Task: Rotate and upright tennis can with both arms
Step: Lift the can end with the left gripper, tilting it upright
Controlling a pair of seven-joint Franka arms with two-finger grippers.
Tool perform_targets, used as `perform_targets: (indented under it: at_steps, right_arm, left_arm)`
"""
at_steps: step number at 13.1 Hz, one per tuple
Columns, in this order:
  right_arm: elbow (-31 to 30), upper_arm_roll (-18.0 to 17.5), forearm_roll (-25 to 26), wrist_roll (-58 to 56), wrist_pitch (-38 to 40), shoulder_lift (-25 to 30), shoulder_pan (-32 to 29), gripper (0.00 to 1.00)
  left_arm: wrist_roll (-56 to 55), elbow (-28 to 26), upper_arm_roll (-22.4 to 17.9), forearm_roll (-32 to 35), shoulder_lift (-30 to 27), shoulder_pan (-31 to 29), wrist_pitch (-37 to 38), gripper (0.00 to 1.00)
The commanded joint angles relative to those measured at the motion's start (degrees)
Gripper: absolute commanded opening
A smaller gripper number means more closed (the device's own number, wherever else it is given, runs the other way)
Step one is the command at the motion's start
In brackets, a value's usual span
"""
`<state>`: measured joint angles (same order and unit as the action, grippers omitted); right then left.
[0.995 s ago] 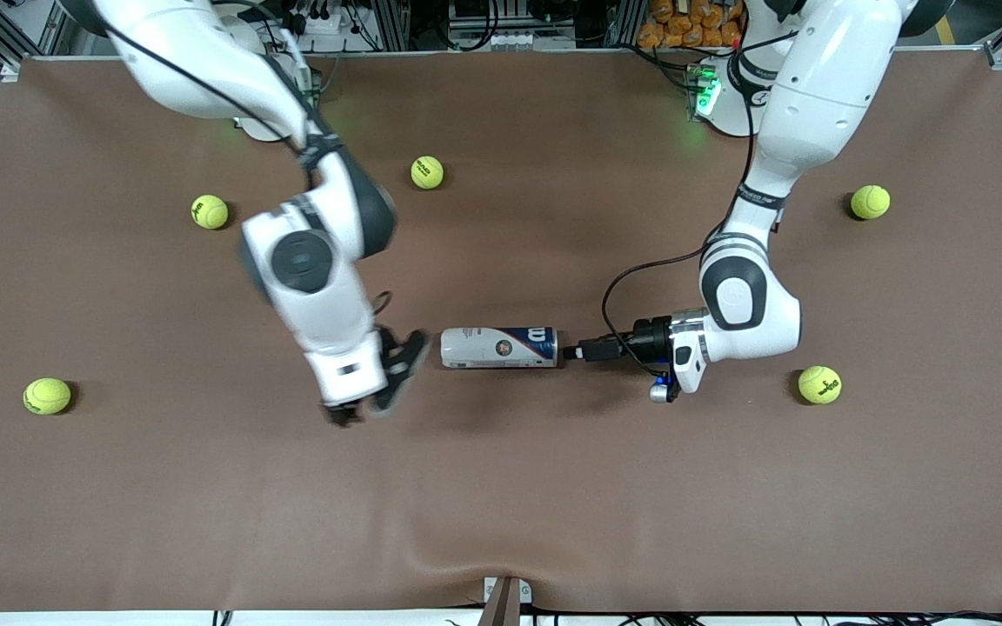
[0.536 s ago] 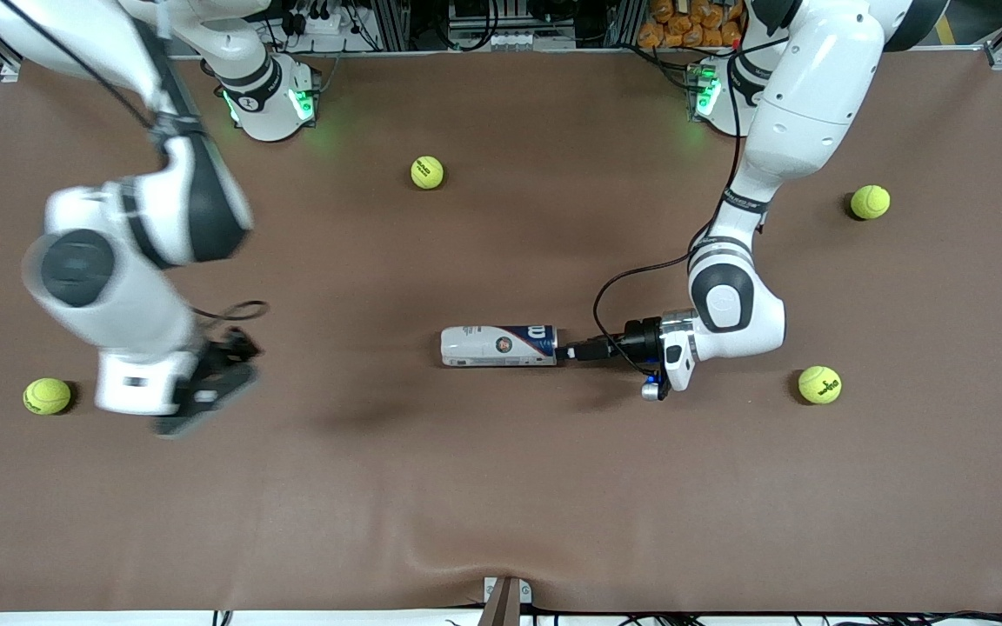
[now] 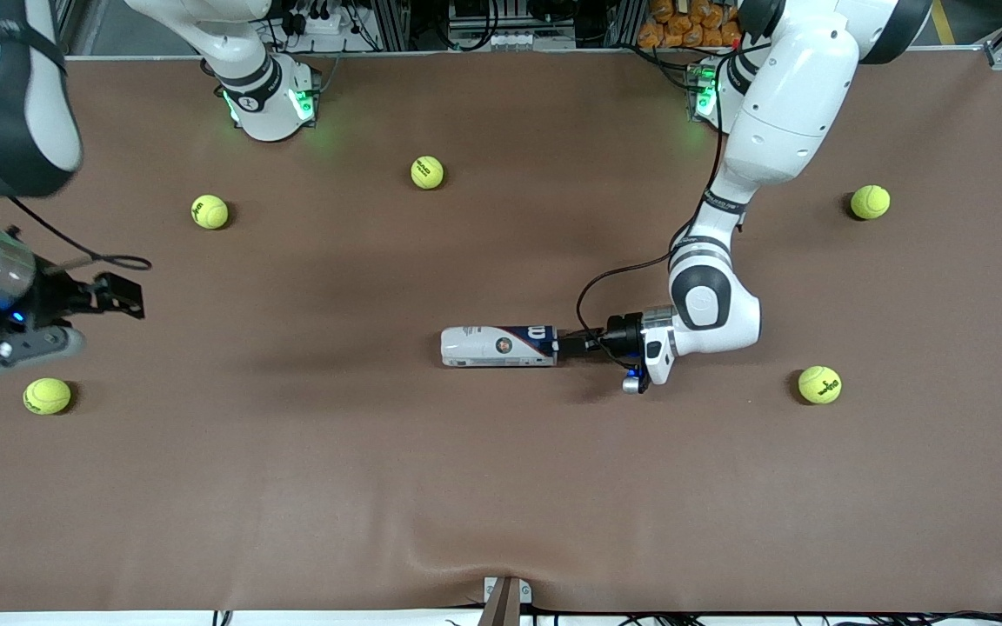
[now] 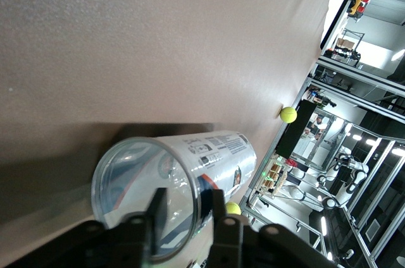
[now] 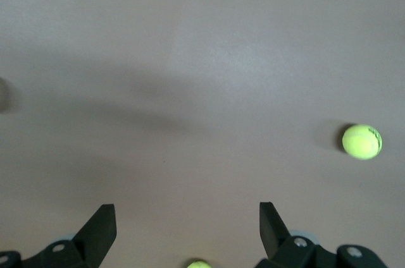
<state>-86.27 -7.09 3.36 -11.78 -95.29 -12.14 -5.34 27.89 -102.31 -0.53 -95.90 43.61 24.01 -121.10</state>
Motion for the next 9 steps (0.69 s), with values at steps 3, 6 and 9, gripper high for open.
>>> perform_targets:
  at_steps: [3,6,9]
  right_arm:
    - [-1.8,-0.8,-3.3,1.5,6.5,7.4,-5.0,1.00]
    - [-1.6,0.1,-5.3,1.6,8.4,10.2,-5.3,1.00]
    - [-1.5,10.9,-5.4,6.8,12.0,11.4,5.2,1.00]
  left_arm:
    - [-9.4,4.6,0.0,-0.3,-0.7,0.0,-0.3,0.00]
    - [-14.6,6.0,-0.1,4.2,-4.0,0.1,-0.3,0.00]
    - [-30.7,10.4,0.0,17.8,-7.3,0.3,-0.3,0.00]
